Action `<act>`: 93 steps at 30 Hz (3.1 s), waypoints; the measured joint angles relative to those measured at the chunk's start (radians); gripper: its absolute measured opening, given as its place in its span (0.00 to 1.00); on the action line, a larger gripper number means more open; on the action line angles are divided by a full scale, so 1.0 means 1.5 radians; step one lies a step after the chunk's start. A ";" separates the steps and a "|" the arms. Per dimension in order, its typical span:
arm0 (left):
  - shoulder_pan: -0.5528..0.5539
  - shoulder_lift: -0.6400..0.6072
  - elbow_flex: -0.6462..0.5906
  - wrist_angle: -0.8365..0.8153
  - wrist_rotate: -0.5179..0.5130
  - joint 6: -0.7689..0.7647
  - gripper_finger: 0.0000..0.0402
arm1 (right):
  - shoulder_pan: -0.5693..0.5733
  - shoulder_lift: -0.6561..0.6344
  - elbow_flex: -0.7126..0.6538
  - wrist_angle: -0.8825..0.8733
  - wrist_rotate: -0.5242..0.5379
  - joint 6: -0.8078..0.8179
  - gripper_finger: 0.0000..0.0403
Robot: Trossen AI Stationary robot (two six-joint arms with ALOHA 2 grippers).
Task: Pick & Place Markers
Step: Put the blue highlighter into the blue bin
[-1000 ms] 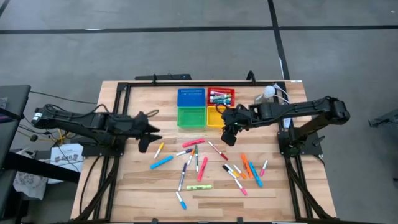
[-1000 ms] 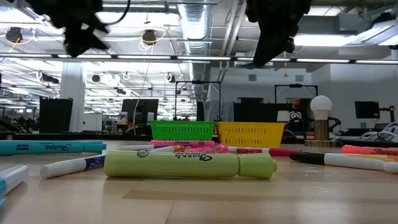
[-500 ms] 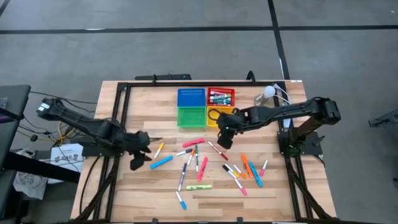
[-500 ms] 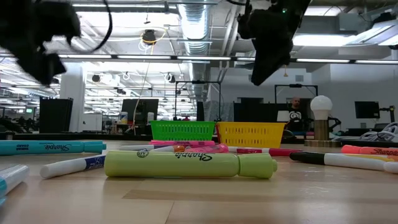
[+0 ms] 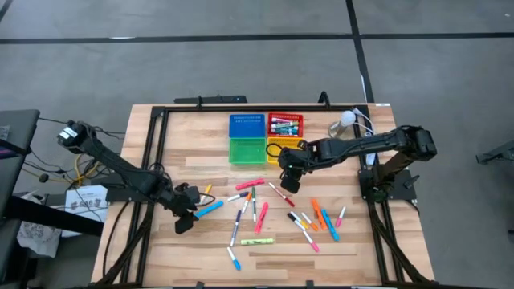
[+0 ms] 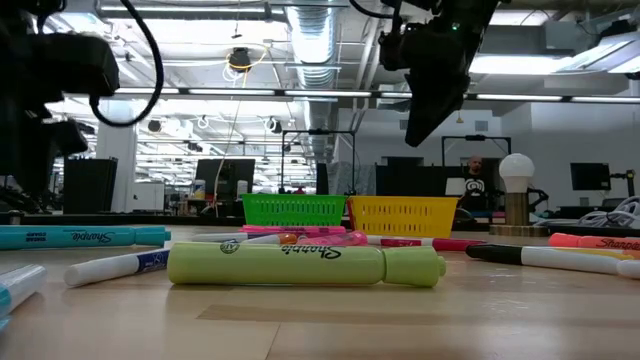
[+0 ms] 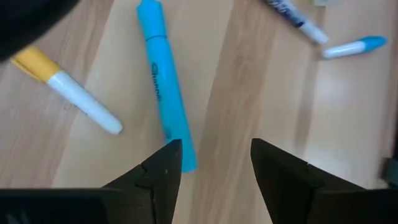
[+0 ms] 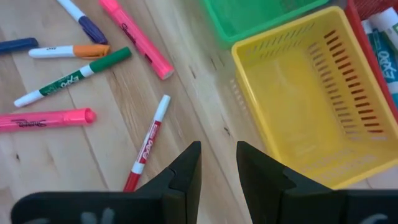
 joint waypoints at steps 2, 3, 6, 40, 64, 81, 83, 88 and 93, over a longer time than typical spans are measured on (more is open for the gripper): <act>-0.003 0.016 0.000 0.002 -0.010 -0.001 0.48 | -0.003 0.000 0.000 0.005 0.000 0.000 0.23; -0.004 0.026 0.000 0.008 -0.012 -0.001 0.48 | -0.005 0.000 0.000 0.006 0.000 0.000 0.23; -0.004 0.047 0.000 0.015 -0.019 -0.001 0.48 | -0.005 0.000 0.000 0.007 0.000 -0.001 0.23; -0.004 0.193 0.001 0.048 -0.086 -0.042 0.26 | 0.001 -0.001 0.000 0.003 -0.002 -0.018 0.23; 0.012 0.061 -0.002 0.049 -0.225 -0.002 0.21 | 0.001 -0.001 0.000 0.006 -0.002 -0.018 0.23; 0.183 -0.068 0.000 0.193 -0.453 0.249 0.21 | 0.001 -0.001 0.000 0.065 -0.002 -0.017 0.23; 0.201 -0.078 0.000 0.247 -0.493 0.294 0.21 | 0.001 -0.001 0.000 0.067 -0.002 -0.017 0.23; 0.263 -0.098 0.001 0.369 -0.505 0.373 0.21 | 0.000 -0.001 0.000 0.070 -0.001 -0.017 0.23; 0.324 -0.114 0.001 0.400 -0.329 0.401 0.21 | 0.000 -0.001 0.000 0.069 0.000 -0.020 0.23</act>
